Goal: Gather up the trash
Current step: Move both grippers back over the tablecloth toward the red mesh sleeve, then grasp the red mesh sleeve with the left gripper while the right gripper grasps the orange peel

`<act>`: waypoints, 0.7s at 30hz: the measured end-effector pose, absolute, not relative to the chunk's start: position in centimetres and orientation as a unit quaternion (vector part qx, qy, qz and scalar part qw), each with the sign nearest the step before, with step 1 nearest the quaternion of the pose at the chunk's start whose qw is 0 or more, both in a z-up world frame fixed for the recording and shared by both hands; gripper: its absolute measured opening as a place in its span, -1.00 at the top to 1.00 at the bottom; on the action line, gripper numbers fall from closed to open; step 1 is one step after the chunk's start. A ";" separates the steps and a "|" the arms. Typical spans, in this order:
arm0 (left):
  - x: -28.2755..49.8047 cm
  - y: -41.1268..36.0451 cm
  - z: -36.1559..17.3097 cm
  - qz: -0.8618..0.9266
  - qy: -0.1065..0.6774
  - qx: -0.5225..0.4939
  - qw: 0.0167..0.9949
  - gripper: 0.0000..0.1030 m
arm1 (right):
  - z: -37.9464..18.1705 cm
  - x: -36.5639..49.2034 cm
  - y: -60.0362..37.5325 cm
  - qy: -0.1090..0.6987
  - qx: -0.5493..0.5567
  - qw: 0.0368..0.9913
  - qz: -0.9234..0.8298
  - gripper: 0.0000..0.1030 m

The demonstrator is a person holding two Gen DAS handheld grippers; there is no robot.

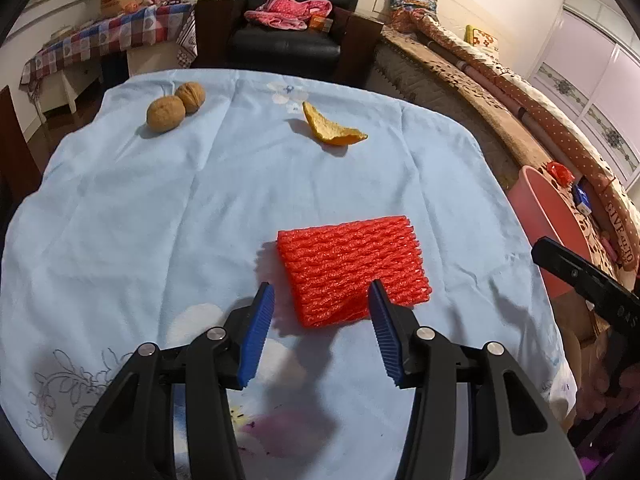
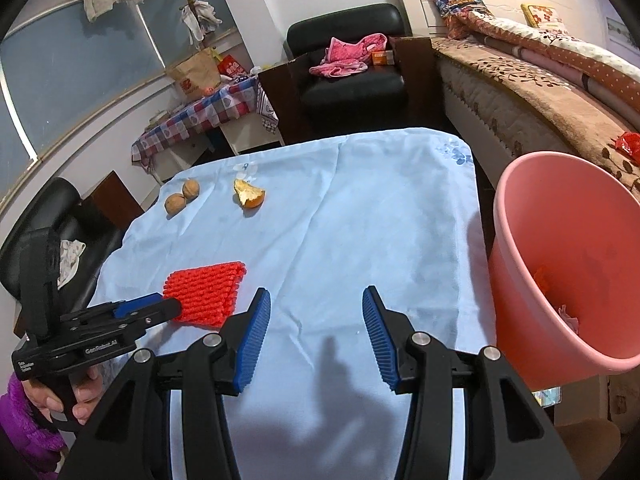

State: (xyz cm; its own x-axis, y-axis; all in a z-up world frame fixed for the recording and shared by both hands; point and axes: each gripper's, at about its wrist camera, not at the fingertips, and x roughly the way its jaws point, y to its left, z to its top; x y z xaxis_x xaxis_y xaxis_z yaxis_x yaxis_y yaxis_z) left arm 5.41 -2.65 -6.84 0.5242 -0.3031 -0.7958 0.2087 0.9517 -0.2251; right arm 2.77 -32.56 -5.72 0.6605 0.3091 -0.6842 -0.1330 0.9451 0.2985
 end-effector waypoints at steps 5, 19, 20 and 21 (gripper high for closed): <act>5.7 -3.3 -6.9 -0.135 0.461 -0.048 0.876 0.05 | -6.0 3.2 -32.2 0.398 0.108 0.902 0.126 0.08; 6.5 -3.6 -7.0 -0.112 0.455 -0.053 0.882 0.75 | -6.3 5.3 -29.7 0.408 0.089 0.896 0.149 0.08; 6.6 -3.5 -6.9 -0.112 0.454 -0.055 0.882 0.78 | -6.3 5.4 -29.4 0.408 0.088 0.896 0.151 0.08; 6.6 -3.4 -6.9 -0.113 0.453 -0.057 0.882 0.79 | -6.3 5.7 -29.2 0.408 0.086 0.896 0.152 0.08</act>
